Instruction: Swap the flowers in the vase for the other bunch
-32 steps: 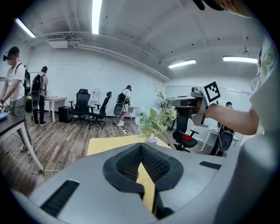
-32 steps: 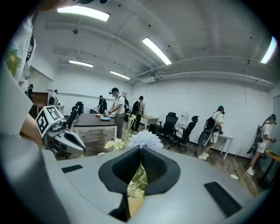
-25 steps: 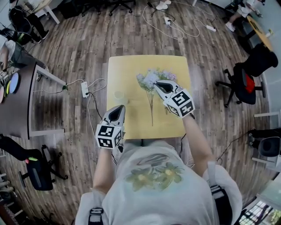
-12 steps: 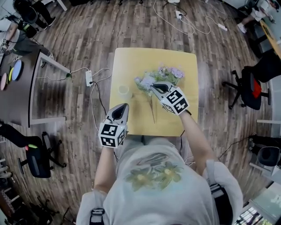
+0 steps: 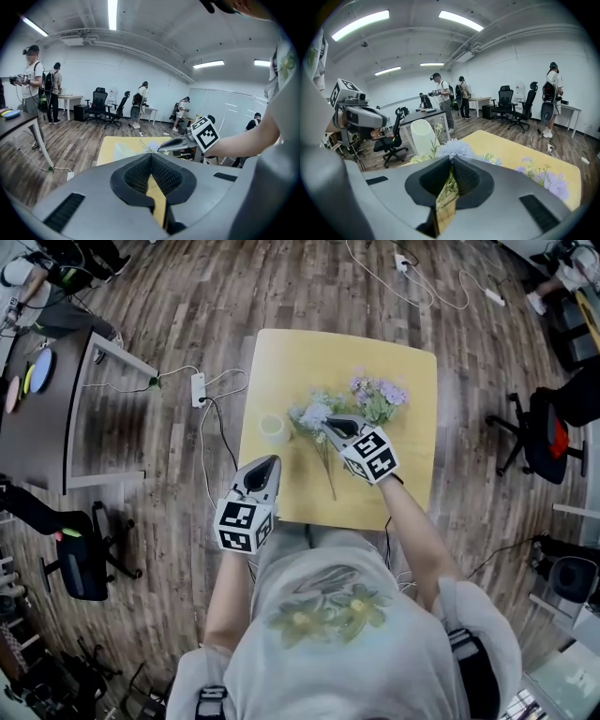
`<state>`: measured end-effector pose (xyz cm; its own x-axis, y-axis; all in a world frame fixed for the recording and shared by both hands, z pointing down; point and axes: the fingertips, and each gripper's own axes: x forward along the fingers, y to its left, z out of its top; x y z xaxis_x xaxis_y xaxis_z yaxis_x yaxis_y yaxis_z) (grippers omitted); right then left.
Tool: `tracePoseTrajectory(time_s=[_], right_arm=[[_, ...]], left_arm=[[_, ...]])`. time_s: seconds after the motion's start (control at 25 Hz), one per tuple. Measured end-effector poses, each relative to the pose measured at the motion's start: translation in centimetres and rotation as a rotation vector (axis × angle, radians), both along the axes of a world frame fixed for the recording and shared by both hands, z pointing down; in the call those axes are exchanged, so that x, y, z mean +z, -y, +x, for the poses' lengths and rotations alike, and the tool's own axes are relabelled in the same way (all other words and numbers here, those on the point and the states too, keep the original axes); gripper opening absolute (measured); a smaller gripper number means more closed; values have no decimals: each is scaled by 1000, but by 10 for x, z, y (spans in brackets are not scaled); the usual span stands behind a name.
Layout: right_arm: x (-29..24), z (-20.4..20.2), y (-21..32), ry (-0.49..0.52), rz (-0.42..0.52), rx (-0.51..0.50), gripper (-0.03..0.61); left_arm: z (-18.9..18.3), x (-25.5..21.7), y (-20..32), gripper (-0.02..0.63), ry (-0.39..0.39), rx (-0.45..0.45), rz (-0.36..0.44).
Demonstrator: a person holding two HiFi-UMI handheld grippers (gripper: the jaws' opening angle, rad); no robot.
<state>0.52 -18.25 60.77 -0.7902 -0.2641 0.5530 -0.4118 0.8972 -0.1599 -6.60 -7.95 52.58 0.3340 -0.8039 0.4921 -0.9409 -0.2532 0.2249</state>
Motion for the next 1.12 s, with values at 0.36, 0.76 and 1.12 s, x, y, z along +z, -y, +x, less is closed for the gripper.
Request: tracePoseTrajectory(time_s=[0.36, 0.76, 1.12], right_arm=[[30, 4, 10, -13, -71, 88, 49], [30, 31, 20, 1, -92, 200, 51], [20, 91, 50, 0, -83, 388, 52]], left_arm=[[10, 10, 9, 17, -13, 8, -24], [20, 12, 21, 18, -27, 40, -26], [38, 14, 34, 17, -54, 120, -31]])
